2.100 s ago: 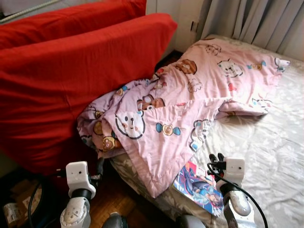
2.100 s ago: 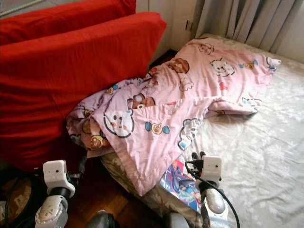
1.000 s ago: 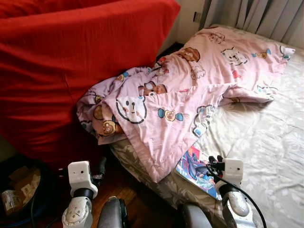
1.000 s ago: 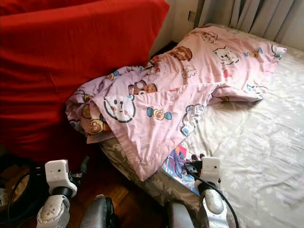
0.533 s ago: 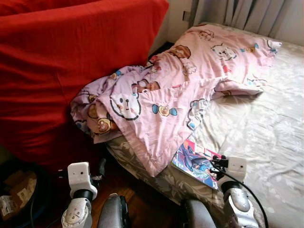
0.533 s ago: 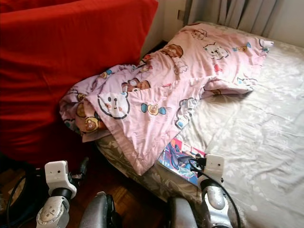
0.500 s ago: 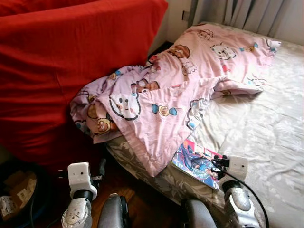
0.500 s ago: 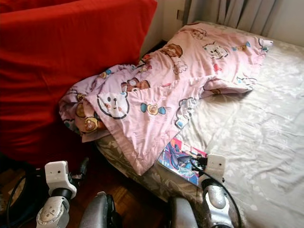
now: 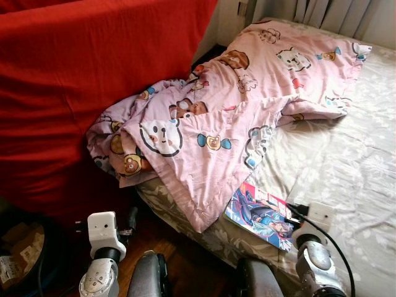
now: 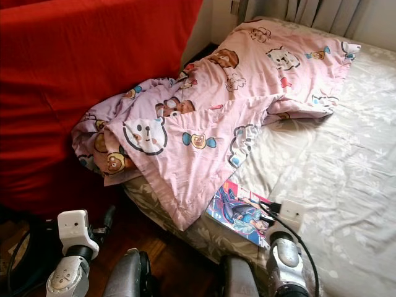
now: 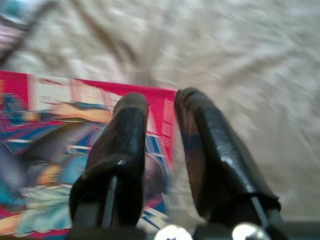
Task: Clean up the room
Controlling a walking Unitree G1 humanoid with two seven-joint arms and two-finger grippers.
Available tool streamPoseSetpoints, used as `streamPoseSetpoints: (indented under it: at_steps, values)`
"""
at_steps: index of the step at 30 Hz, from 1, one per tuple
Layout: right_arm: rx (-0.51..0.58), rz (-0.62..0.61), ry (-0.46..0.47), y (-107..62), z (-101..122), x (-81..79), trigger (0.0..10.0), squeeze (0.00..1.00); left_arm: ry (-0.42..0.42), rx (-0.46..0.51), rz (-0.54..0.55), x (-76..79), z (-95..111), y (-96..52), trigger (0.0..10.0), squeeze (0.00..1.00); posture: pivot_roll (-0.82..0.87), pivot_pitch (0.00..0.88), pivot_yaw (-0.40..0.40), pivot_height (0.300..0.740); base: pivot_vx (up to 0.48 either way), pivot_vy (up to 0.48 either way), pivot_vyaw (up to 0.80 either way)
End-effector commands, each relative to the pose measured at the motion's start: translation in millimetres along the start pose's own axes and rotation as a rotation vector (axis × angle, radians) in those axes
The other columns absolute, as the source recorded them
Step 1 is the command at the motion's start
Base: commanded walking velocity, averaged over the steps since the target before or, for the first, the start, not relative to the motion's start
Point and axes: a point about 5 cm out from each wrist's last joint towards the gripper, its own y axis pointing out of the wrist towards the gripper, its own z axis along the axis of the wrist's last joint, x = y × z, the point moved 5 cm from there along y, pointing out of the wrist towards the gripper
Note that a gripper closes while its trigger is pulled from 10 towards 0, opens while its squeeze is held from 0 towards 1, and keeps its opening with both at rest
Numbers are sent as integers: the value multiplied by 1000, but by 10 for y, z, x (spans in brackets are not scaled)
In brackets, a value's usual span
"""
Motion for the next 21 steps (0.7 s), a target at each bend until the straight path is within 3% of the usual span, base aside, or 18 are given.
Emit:
streamPoseSetpoints:
  at_steps: [1, 5, 17, 21]
  values:
    - [-55, -27, -2, -41, -144, 88, 10000, 0, 9, -32, -7, -15, -69, -45, 10000, 0, -64, 206, 20, 616, 0, 0, 0]
    - [-22, -11, 2, -49, -109, 63, 10000, 0, 13, -34, -10, -14, -72, -44, 10000, 0, -66, 206, 22, 591, 0, 0, 0]
    - [-31, -10, 9, -28, -99, 22, 10000, 0, 17, -43, -19, 1, -83, -44, 10000, 0, -60, 205, 29, 591, 0, 0, 0]
    - [-61, -16, 67, -33, -154, 34, 10000, 0, 19, -44, -21, -5, -78, -41, 10000, 0, -55, 209, 34, 591, 0, 0, 0]
